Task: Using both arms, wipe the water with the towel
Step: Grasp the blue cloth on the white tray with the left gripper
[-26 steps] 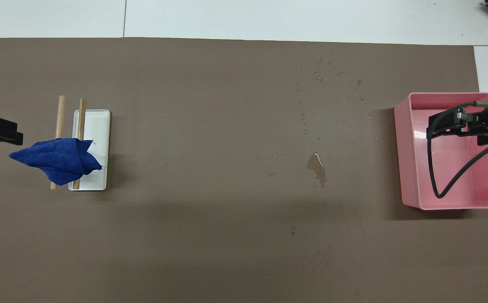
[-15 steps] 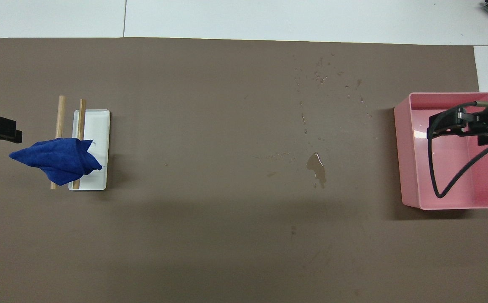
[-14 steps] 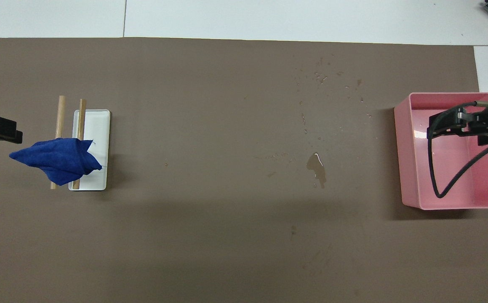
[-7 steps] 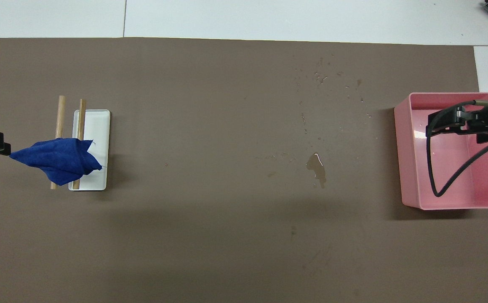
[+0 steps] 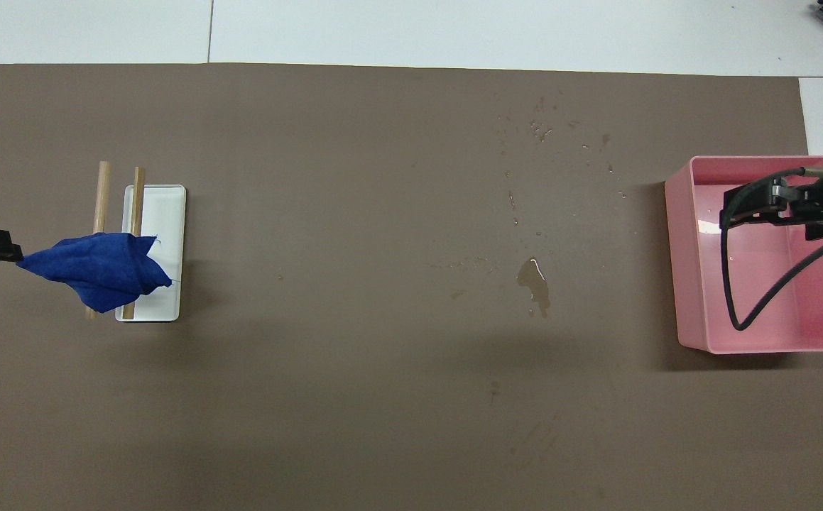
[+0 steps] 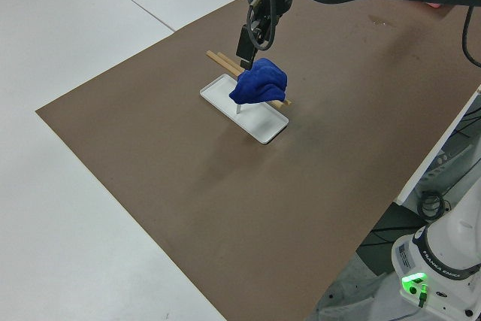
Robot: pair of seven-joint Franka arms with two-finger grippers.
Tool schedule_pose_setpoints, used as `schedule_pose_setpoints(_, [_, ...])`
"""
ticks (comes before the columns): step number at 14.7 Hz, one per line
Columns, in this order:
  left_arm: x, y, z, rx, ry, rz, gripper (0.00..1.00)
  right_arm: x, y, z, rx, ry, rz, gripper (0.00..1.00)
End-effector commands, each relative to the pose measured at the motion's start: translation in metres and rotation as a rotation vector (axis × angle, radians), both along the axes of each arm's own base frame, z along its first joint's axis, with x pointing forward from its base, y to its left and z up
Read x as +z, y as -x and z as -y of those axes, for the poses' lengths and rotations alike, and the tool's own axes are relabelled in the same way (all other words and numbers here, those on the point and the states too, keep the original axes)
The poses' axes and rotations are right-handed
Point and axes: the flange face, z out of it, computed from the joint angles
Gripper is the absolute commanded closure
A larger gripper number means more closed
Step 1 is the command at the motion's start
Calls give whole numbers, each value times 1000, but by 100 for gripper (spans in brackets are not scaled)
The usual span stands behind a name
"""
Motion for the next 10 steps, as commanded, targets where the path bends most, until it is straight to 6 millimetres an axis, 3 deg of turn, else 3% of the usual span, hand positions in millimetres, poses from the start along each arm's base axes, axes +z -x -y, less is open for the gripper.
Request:
schedule_pose_setpoints(1, [-26, -10, -20, 95, 39, 19, 0, 2, -6, 6, 5, 4, 1, 0])
schedule_pose_setpoints(3, [-52, -13, -39, 196, 182, 64, 0, 5, -7, 8, 2, 12, 1, 0])
schedule_pose_setpoints(5, [-76, -17, -42, 191, 187, 74, 0, 8, -6, 9, 1, 0, 8, 0])
schedule_pose_setpoints(8, [-105, -17, -45, 220, 207, 54, 0, 7, 11, 14, -2, -3, -18, 0])
schedule_pose_setpoints(10, [-121, -10, -41, 314, 334, 61, 0, -3, 18, 29, 23, -5, -29, 0])
